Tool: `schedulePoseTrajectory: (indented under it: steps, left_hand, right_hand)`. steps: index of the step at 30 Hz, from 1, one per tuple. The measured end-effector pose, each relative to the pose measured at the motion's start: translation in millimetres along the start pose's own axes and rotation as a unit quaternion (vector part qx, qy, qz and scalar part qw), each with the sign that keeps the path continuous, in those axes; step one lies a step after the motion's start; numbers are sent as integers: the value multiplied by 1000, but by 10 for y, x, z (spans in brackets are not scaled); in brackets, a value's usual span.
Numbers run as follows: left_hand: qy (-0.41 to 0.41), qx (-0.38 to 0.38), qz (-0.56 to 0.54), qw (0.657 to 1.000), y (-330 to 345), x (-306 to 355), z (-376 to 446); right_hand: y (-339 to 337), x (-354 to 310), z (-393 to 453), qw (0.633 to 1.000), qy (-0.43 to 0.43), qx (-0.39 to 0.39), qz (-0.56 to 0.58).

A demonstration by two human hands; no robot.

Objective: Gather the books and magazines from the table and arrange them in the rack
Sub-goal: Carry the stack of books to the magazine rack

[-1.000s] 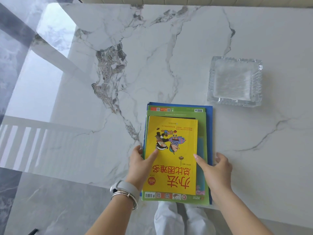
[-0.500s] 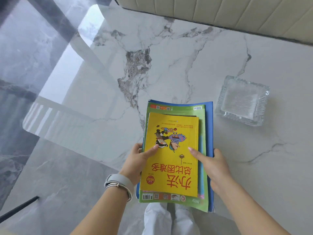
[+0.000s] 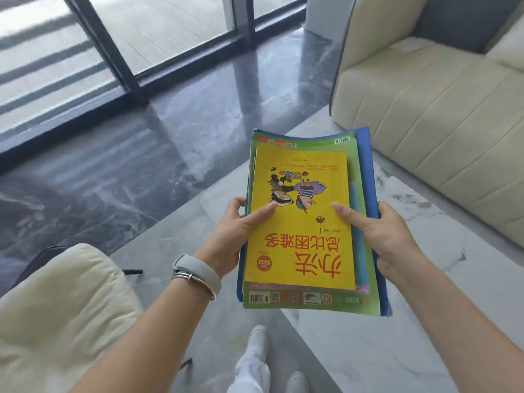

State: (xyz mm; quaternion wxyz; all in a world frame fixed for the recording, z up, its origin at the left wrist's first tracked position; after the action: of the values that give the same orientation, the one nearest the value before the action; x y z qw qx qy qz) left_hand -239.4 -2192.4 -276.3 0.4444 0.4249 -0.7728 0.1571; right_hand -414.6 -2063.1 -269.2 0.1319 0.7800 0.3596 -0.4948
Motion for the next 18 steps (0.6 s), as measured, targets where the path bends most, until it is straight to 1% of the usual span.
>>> schedulePoseTrajectory:
  steps: [4,6,7,10,13,15,18]
  left_hand:
    - [31,52,-76,995,-534,392,-315]
    - [46,97,-105,989,-917,551,-384]
    - [49,118,-117,985,-1085,617,-391]
    - [61,172,-156,971,-1734,837,-335]
    - [73,209,-165,961,-2433,1139,-190]
    - [79,227,-174,955,-2901,1366,-103]
    - [96,251,-195,943,-3535,1642,-2]
  right_hand:
    - [610,-632,-112,996,-51,-71,-28]
    - [1083,-870,-104,991,-55,-118,-32]
    - [1290,-950,-76,989,-58,-130,-36]
    - [2082,-1199,76,981,-60,-178,-41]
    - [2876,-1518,211,974,-72,-208,-54]
    - [3391,-1735,264,967,-86,-231,-58]
    - [4087,-2028,393,957,-83,-265,-79]
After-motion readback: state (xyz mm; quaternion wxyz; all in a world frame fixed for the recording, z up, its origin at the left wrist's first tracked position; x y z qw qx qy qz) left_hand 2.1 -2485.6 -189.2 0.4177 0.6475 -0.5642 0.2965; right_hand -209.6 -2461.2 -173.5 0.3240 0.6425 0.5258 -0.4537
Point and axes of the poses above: each hand's wrist, its own z-axis towards the middle knuckle, its own y-axis out of the palm, x = y × z, the point moved 2 cm from there along z, towards the middle knuckle
